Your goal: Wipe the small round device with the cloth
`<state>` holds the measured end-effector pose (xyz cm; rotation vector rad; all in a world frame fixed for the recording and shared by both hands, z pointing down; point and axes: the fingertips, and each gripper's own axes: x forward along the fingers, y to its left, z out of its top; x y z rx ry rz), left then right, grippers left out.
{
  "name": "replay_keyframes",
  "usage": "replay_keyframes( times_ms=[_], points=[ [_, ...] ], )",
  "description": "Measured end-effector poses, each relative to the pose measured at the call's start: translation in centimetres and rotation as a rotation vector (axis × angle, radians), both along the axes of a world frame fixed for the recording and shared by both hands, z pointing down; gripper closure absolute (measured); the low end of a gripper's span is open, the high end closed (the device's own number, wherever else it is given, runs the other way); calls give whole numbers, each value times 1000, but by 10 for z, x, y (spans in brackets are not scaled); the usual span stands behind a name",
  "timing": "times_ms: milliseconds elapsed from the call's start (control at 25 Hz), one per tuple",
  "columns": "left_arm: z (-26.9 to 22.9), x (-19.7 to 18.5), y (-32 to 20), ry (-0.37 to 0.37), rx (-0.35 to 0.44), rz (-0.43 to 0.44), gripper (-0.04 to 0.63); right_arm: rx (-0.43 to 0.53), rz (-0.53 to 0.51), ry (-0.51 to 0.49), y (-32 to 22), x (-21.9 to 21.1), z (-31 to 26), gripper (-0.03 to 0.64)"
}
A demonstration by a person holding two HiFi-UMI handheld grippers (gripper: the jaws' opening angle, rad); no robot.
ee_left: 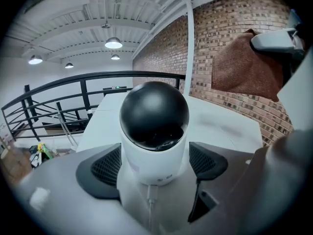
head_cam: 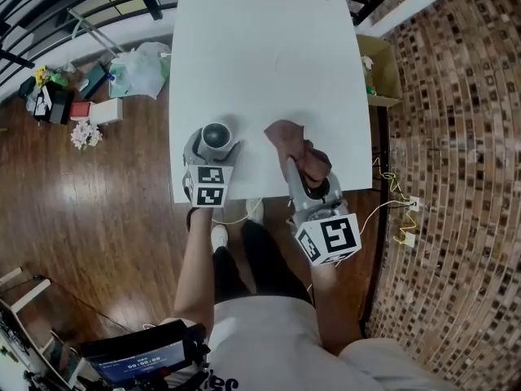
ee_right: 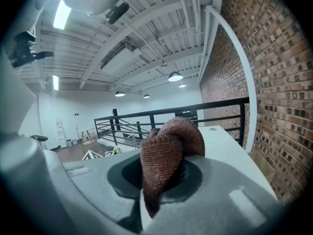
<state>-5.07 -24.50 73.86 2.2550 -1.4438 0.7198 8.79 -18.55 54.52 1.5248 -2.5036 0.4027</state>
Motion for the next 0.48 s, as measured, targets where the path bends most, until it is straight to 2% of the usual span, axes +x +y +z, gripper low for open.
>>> replay_keyframes(
  times_ms=[120, 200, 480],
  points=[
    [6, 3, -4, -49, -12, 4, 150, 2, 4, -4, -2, 1, -1, 591],
    [8, 1, -6, -83, -12, 1, 194, 1, 7, -7, -2, 1, -2, 591],
    [10, 2, -3, -83, -34, 44, 196, 5, -2, -17, 6, -9, -5, 591]
  ],
)
